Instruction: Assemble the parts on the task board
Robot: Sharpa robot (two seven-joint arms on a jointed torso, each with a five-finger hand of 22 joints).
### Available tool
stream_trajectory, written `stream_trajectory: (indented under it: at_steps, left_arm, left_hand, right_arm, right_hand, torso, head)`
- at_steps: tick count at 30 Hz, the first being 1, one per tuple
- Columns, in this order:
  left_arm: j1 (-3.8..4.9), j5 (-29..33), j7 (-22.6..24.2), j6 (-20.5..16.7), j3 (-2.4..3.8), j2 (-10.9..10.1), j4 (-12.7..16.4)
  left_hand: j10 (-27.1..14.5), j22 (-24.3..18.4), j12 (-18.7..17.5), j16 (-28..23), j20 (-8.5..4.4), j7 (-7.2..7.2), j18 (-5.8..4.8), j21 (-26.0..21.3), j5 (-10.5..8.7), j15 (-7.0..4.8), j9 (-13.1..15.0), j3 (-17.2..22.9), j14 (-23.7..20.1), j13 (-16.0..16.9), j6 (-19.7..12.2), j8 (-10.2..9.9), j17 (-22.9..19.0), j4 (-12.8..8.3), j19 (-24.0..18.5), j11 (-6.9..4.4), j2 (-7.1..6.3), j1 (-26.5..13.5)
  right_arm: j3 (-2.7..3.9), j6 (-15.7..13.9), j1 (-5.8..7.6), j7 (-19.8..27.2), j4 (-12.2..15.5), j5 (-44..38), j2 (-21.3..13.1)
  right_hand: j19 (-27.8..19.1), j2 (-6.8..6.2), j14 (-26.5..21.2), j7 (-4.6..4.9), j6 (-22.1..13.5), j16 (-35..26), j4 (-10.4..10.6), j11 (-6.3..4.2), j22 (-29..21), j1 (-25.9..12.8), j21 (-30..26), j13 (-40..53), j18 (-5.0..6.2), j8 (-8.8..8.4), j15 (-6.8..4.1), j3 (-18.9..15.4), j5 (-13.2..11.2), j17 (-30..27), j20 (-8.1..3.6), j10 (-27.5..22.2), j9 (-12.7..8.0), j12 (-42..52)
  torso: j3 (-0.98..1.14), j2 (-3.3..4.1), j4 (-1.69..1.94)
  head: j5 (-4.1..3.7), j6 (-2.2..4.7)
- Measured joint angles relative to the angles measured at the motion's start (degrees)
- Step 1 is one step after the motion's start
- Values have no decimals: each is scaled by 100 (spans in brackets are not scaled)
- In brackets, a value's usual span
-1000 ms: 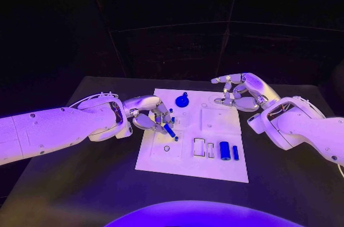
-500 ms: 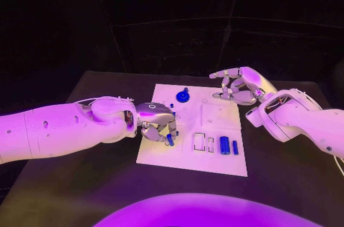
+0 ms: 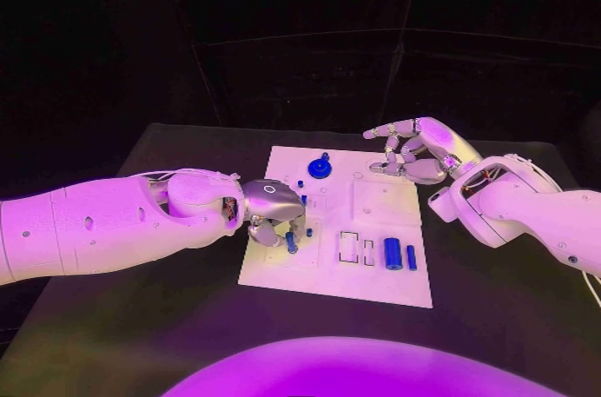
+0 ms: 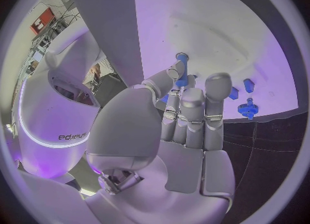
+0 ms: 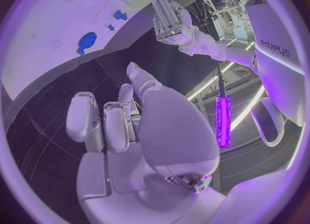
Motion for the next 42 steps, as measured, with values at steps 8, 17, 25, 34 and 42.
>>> stream_trajectory:
  at_steps: [8,17,25,34,42]
  left_arm:
    - [7,-114,-96,63,-1,0,-7]
    - [11,-159,-124,133,0,22,-13]
    - [12,-173,-129,153,0,33,-11]
    - [12,-188,-129,164,-2,39,-6]
    - [12,-194,-128,196,-4,61,-16]
  left_hand:
    - [0,61,-15,60,-16,-1,0,47,7,1,0,55,-1,1,-1,-21,48,56,17,0,-36,-5]
    - [0,121,-17,113,-16,-2,1,118,7,4,4,70,-4,18,-1,-24,102,70,17,-1,-56,17]
    - [0,223,-40,224,-11,-1,1,211,7,5,3,61,-5,22,-2,-46,207,82,55,-2,-46,-9]
    - [55,379,-15,400,9,-12,3,360,7,5,21,-81,-6,66,-14,-31,375,287,75,-95,-121,-112]
    - [274,443,-4,526,-11,-49,-54,387,9,5,28,-363,-6,104,-29,-32,479,465,94,-312,-234,-270]
  right_arm:
    - [0,21,0,-13,-1,-25,17]
    - [0,41,0,-25,3,-43,26]
    - [0,61,0,-38,7,-53,29]
    - [0,83,0,-51,12,-67,30]
    - [0,104,0,-64,18,-75,37]
  right_hand:
    - [0,-7,0,-21,21,0,0,0,0,-7,0,0,0,0,0,0,0,0,0,0,0,0]
    - [0,-7,0,-29,70,0,13,0,-8,-6,0,1,0,0,0,-14,0,-1,0,0,0,0]
    - [0,-7,0,-23,121,0,12,0,-8,-6,0,1,0,0,0,-14,0,-1,0,0,0,-1]
    - [0,11,0,-9,175,0,12,0,-13,-24,0,1,0,0,0,-14,-1,-7,0,0,0,-1]
    - [0,8,0,-1,225,0,12,1,-13,-37,0,2,0,0,0,-14,-1,-7,-1,-1,0,20]
  torso:
    - [1,2,0]
    - [4,1,-3]
    - [5,0,-3]
    - [6,1,-3]
    - [6,0,-3]
  head:
    - [-3,-31]
    - [12,-49]
    - [0,-65]
    - [-5,-84]
    - [1,-105]
